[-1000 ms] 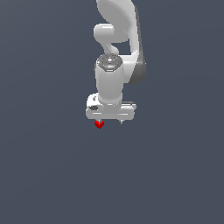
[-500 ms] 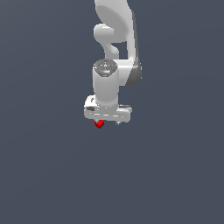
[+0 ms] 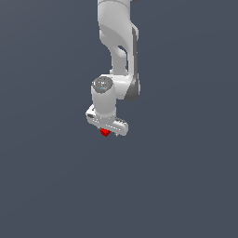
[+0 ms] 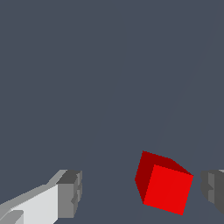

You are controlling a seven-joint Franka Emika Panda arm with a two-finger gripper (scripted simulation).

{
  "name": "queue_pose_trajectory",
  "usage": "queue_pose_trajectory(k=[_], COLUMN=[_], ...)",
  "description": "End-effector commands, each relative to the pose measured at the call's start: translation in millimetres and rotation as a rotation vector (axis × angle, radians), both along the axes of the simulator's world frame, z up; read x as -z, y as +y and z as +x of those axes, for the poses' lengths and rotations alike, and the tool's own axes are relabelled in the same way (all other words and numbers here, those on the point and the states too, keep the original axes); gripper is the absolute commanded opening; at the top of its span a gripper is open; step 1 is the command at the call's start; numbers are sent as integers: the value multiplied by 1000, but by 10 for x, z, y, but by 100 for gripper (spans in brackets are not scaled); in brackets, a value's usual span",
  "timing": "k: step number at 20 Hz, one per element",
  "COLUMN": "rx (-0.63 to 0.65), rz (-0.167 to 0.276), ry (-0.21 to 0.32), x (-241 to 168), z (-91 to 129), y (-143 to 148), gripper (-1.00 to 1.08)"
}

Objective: Pick up the red cube and move it to a goal position.

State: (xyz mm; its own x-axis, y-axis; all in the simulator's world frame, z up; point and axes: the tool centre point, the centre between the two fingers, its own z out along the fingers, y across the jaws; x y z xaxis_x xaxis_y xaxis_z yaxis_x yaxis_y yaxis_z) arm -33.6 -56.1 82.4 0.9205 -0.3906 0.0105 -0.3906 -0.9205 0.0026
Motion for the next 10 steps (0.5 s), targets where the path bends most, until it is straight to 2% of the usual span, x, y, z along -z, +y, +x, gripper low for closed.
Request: queue_pose_trajectory(k=[1,10], rx=[81,260], rz=[0,4], ry=[2,7], x=[172,570], z=[-110,-377], y=[-81,-211], gripper=[100,100])
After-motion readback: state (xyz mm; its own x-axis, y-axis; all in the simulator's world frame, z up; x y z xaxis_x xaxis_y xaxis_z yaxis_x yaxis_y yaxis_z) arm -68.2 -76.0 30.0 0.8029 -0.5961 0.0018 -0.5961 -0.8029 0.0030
